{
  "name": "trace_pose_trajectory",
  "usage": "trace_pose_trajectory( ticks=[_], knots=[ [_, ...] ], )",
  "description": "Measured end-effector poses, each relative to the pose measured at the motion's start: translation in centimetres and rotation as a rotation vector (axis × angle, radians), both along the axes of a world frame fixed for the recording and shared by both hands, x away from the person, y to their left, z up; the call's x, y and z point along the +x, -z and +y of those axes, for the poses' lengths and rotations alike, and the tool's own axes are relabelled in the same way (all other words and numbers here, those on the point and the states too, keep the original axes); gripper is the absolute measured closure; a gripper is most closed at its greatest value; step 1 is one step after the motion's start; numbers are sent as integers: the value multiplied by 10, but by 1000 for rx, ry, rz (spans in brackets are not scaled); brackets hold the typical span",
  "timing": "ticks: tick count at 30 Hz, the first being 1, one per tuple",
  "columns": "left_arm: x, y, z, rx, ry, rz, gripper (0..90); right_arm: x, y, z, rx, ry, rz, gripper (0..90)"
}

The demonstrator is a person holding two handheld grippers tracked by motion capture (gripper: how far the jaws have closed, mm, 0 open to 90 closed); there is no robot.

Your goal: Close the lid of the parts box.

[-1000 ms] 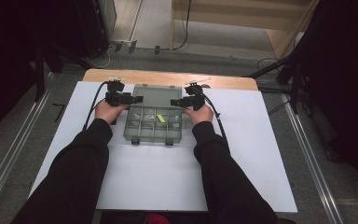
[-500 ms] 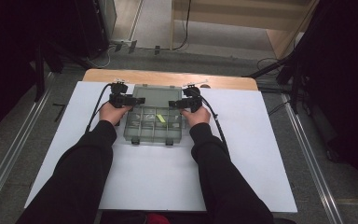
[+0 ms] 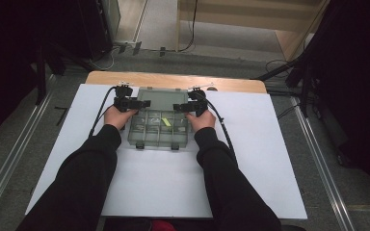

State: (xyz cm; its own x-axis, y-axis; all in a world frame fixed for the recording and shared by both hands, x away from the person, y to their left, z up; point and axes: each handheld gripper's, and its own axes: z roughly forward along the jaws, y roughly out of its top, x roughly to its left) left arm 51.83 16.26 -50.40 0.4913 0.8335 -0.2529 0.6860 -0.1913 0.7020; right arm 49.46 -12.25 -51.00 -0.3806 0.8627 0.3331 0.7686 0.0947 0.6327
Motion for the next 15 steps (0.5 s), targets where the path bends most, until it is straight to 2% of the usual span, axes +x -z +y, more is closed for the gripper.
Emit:
trace_pose_trajectory(
  ticks=[3, 6, 10, 15],
  knots=[
    [0, 0, -1, 0, -5, 1, 261, -1, -1, -2, 6, 1, 18, 267],
    [0, -1, 0, 2, -1, 4, 263, -1, -2, -3, 35, 13, 43, 280],
    [0, -1, 0, 1, -5, 10, 264, -2, -3, -2, 15, 12, 42, 285],
    [0, -3, 4, 6, 4, 20, 265, -3, -4, -2, 29, 14, 69, 317]
  ],
)
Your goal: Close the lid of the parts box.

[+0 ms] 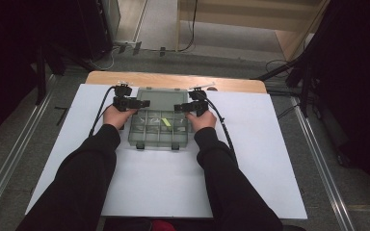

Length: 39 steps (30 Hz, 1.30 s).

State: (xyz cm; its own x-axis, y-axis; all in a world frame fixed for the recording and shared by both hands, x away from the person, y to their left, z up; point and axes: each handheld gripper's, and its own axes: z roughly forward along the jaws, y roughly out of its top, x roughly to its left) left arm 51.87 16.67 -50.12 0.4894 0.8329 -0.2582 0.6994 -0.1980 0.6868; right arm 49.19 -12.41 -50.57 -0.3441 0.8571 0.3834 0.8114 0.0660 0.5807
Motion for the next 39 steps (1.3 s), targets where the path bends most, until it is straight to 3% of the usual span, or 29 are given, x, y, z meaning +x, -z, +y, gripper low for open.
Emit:
trace_pose_trajectory(
  ticks=[5, 8, 12, 29, 33, 39],
  knots=[
    [0, -2, 2, -17, 4, 21, 267, 0, 0, 1, 14, -1, 6, 340],
    [-1, -2, 2, -13, 0, 24, 268, 0, 0, 2, 4, -4, -15, 334],
    [0, -3, 2, -50, -8, 42, 295, 0, 0, 3, -2, 18, -49, 353],
    [-2, -12, 5, -62, -16, -29, 439, 8, -8, 4, -23, 31, -124, 385],
    [-3, -14, 5, -50, -9, -44, 444, 9, -11, 3, -31, 22, -151, 409],
    [-4, -17, 6, -56, -5, -46, 442, 9, -14, -1, -18, 21, -154, 462]
  ],
)
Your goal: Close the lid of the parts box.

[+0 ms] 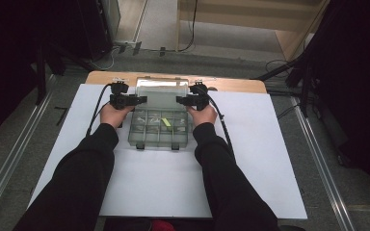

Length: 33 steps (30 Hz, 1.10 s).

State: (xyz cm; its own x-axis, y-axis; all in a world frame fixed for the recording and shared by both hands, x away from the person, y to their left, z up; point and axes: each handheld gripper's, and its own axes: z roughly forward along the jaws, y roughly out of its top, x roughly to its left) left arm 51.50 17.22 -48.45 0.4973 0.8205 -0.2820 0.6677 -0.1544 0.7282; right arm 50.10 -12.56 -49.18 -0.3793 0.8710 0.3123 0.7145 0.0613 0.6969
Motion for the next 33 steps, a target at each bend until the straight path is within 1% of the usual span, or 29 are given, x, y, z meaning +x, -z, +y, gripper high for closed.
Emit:
trace_pose_trajectory(
  ticks=[5, 9, 13, 17, 19, 20, 22, 25, 27, 30, 32, 33],
  knots=[
    [-1, -6, 2, -18, 9, -16, 444, -3, -6, -1, -15, -17, -18, 490],
    [-2, -8, 4, -29, 7, -22, 471, -4, -11, -3, -12, -25, -36, 492],
    [-3, -11, 4, -23, 16, -32, 485, -3, -13, -4, -19, -44, -44, 490],
    [-5, -14, 5, -19, 26, -39, 484, -4, -18, -5, -12, -49, -47, 492],
    [-5, -15, 5, -9, 31, -50, 483, -5, -19, -5, -13, -58, -54, 495],
    [-5, -16, 5, -11, 29, -56, 483, -5, -20, -6, -15, -62, -55, 497],
    [-5, -17, 6, -15, 32, -54, 483, -7, -22, -6, -11, -67, -58, 497],
    [-5, -19, 7, -44, 31, -53, 484, -9, -26, -7, -8, -77, -63, 499],
    [-6, -22, 8, -53, 36, -58, 486, -11, -28, -8, -7, -84, -67, 501],
    [-7, -24, 9, -51, 42, -59, 498, -13, -30, -8, -19, -99, -80, 501],
    [-8, -26, 10, -61, 48, -57, 498, -15, -32, -8, -25, -111, -85, 505],
    [-9, -27, 10, -62, 52, -56, 498, -15, -32, -9, -20, -113, -85, 510]
  ],
)
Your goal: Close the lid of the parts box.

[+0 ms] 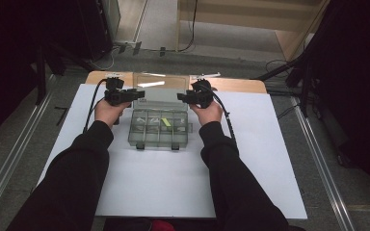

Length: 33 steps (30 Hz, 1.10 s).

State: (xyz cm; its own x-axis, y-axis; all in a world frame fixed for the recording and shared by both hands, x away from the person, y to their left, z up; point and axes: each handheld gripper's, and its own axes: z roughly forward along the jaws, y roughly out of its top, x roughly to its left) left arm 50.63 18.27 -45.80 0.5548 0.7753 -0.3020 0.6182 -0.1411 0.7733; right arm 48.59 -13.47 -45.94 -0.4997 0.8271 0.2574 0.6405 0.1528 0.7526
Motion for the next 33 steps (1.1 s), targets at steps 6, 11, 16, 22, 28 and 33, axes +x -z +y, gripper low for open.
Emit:
trace_pose_trajectory(
  ticks=[6, 11, 16, 22, 28, 33],
  knots=[
    [-5, -6, 1, 16, 26, -12, 501, -5, -5, -3, 25, -8, 6, 541],
    [-8, -12, 6, 10, 48, -14, 566, -11, -8, -7, 30, -25, -3, 572],
    [-13, -16, 5, 36, 72, -27, 574, -17, -10, -8, 23, -43, -19, 599],
    [-18, -18, 8, 26, 90, -27, 573, -22, -12, -9, 11, -62, -33, 602],
    [-23, -15, 11, 5, 90, -34, 570, -27, -13, -9, 14, -70, -40, 600],
    [-26, -15, 11, 2, 89, -17, 543, -31, -14, -8, 5, -77, -48, 605]
  ],
)
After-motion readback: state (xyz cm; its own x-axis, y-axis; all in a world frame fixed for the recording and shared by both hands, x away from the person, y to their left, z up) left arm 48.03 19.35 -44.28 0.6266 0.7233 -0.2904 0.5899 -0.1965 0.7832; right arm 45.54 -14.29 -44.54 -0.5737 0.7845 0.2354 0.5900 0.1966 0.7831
